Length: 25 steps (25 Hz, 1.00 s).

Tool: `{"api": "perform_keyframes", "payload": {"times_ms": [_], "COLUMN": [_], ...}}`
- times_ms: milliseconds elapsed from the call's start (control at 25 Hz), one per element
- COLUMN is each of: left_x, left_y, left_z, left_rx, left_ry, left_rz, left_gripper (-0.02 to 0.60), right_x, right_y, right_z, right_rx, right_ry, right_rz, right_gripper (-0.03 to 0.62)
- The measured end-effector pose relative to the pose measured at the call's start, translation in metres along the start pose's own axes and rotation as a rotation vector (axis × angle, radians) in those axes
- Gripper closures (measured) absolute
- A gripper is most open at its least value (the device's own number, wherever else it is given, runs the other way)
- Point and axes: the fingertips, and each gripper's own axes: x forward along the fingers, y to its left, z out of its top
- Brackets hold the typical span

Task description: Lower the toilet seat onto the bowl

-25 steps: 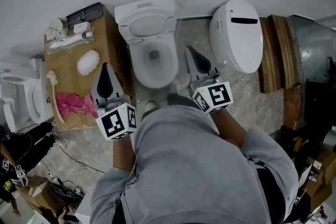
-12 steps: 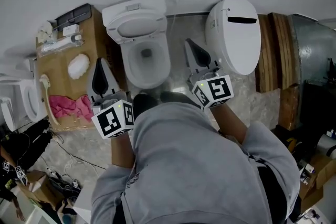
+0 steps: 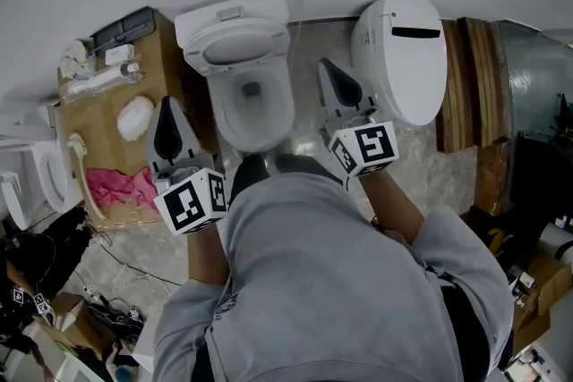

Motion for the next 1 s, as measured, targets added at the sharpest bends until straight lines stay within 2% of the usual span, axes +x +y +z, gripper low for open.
{"api": "perform_keyframes", "payload": {"times_ms": [440, 600, 1000], "left_x": [0.045, 0.054, 0.070], "left_y": [0.040, 0.051, 0.052], "left_z": [0.003, -0.003, -0.014], "left_rx": [0.018, 0.013, -0.012], "left_ry": [-0.007, 0.004, 0.015], "left_rz": [-0.078, -0.081, -0.105], "left_gripper": [0.581, 0.581, 0.581], "right_x": [0.055, 0.074, 0.124], "right_y": [0.003, 0.015, 0.024], "right_z": [0.015, 0.011, -0.031], "right_rx": [-0.074, -0.102, -0.220], "right_ry": [-0.032, -0.016, 0.106], "right_rz": [-0.039, -0.013, 0.086], "right_gripper": [0.593, 0.592, 0.588]}}
